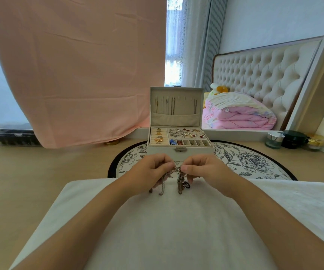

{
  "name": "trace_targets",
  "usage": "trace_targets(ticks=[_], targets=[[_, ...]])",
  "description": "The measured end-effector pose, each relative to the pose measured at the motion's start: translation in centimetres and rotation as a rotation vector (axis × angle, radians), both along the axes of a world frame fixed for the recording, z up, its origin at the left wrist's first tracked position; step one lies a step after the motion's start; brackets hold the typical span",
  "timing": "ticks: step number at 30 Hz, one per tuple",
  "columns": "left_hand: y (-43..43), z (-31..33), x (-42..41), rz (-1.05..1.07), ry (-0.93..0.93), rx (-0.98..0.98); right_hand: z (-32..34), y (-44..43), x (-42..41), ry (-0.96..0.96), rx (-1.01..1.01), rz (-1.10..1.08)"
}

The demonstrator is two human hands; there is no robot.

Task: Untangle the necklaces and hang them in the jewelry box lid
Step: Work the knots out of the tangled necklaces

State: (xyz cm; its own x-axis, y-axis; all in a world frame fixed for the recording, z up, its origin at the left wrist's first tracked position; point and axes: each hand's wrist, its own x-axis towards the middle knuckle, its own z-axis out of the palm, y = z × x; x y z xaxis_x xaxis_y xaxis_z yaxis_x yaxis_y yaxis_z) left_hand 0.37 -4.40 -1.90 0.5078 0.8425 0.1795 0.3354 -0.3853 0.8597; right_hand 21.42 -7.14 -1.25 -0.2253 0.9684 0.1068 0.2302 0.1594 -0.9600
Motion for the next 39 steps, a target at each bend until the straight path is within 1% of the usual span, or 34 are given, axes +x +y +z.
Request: trace_targets(ticks=[4,6,9,11,14,15,17,18,19,20,22,24,26,27,28,30,31,32,34,35,37,39], targets=[[0.3,0.0,-0.2,0.032,-0.095,0.071,0.1,-0.3,0.1,-0.040,-0.064,0.118],[0.4,0.2,-0.5,-0.001,-0.110,0.052,0.2,-0.3,0.2,0.017,-0.057,0.112],[0.4,0.5,-1.0,-0.072,0.004,0.062,0.3,-0.1,0.2,0.102,-0.034,0.095],[0.2,0.7,-1.1,-0.069,0.098,0.068,0.2,-0.1,0.1,0.100,-0.045,0.104],[0.0,0.7,-0.7,-0.019,0.116,0.033,-0.1,0.0,0.0,0.047,-0.088,0.103],[0.0,0.6,-0.6,0.023,0.142,0.077,-0.1,-0.1,0.0,0.019,-0.101,0.100],[-0.1,0.4,-0.4,0.122,0.253,0.255,-0.2,-0.1,0.0,-0.030,-0.124,0.098],[-0.2,0.3,-0.3,0.149,0.270,0.316,-0.2,-0.1,-0.1,-0.045,-0.127,0.101],[-0.4,0.3,-0.2,0.147,0.230,0.328,-0.2,-0.1,-0.1,-0.058,-0.124,0.105],[-0.5,0.3,-0.1,0.118,0.150,0.303,-0.2,-0.1,-0.1,-0.074,-0.113,0.108],[-0.7,0.2,0.2,0.057,0.006,0.212,0.0,-0.1,-0.2,-0.113,-0.079,0.115],[-0.8,0.2,0.4,0.055,-0.045,0.171,0.2,-0.1,-0.3,-0.142,-0.047,0.117],[-0.7,0.5,0.3,0.070,-0.047,0.185,0.2,-0.2,-0.5,-0.147,-0.029,0.106],[-0.6,0.7,0.1,0.076,-0.011,0.211,0.2,-0.2,-0.6,-0.142,-0.029,0.092],[-0.6,0.9,-0.1,0.085,0.072,0.269,0.2,-0.2,-0.7,-0.136,-0.032,0.076],[-0.5,1.2,-0.4,0.105,0.302,0.445,0.2,-0.3,-0.9,-0.134,-0.038,0.044],[-0.6,1.3,-0.4,0.109,0.343,0.490,0.3,-0.3,-1.0,-0.144,-0.042,0.030],[-0.7,1.3,-0.3,0.099,0.303,0.471,0.4,-0.3,-1.1,-0.162,-0.042,0.017],[-0.9,1.2,-0.1,0.069,0.133,0.317,0.5,-0.4,-1.2,-0.196,-0.029,0.000],[-1.0,1.2,0.0,0.052,0.084,0.235,0.6,-0.5,-1.3,-0.197,-0.018,-0.002],[-0.8,1.0,0.1,0.024,0.069,0.111,0.7,-0.6,-1.6,-0.143,0.009,0.000],[-0.7,0.7,0.1,-0.021,0.094,0.027,0.7,-0.4,-1.7,-0.035,0.041,-0.028]])
